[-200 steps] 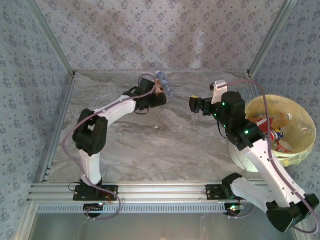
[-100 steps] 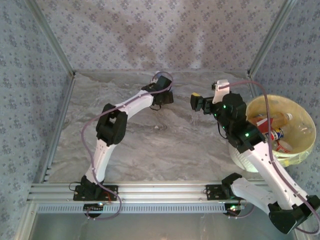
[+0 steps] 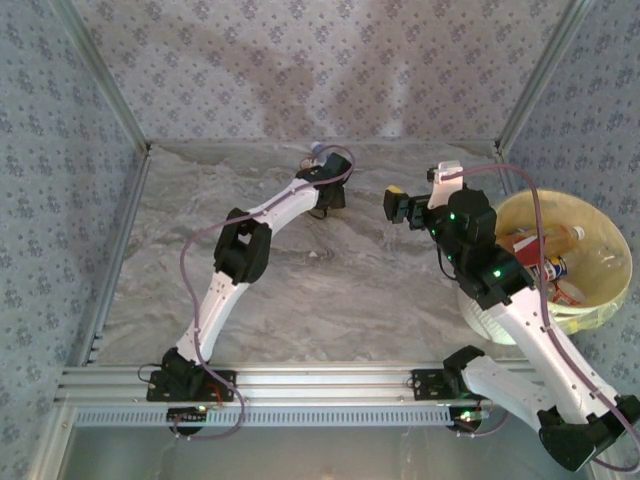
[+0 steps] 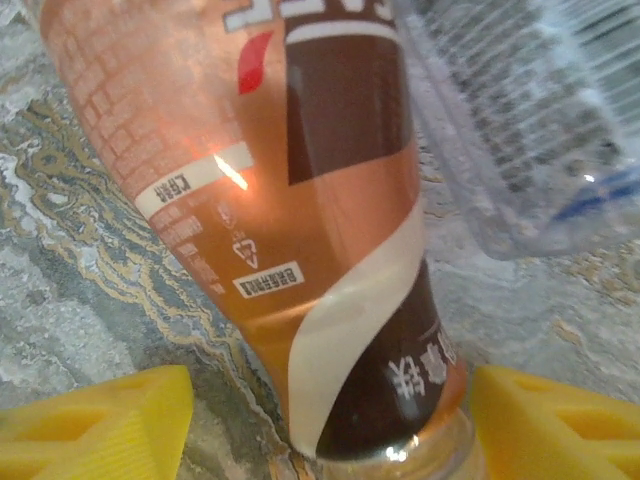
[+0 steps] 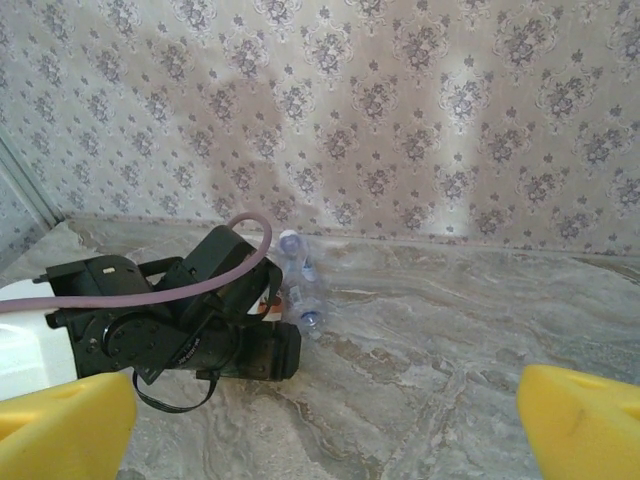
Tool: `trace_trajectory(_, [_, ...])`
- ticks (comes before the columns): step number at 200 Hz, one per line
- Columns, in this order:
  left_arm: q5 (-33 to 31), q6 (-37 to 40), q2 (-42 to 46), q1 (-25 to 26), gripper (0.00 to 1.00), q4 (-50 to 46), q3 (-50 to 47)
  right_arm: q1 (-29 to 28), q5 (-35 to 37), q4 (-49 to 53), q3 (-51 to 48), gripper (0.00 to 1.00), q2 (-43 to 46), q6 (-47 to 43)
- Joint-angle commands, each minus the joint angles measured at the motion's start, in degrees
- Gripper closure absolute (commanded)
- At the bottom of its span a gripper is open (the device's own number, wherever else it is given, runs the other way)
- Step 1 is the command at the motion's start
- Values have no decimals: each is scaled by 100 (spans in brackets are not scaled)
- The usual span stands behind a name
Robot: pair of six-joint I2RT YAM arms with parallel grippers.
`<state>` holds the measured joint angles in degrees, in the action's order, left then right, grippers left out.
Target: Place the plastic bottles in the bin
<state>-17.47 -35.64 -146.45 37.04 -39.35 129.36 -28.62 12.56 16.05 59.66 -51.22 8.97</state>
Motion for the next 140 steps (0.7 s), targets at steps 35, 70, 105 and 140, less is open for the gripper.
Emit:
trace_trajectory(35, [-287, 260, -88, -8, 46, -309, 180, -47, 188, 98, -64, 0, 109, -70])
trace_trajectory(70, [-289, 337, 338, -13, 60, 15, -459, -46, 197, 57, -75, 0, 95, -75])
trace_trajectory(105, [-340, 347, 891, -56, 72, 620, -1256, -56, 155, 89, -73, 0, 62, -98])
trace_trajectory(140, [-284, 362, 1647, -109, 84, 1258, -2441, -56, 281, 3, -147, 0, 80, 2])
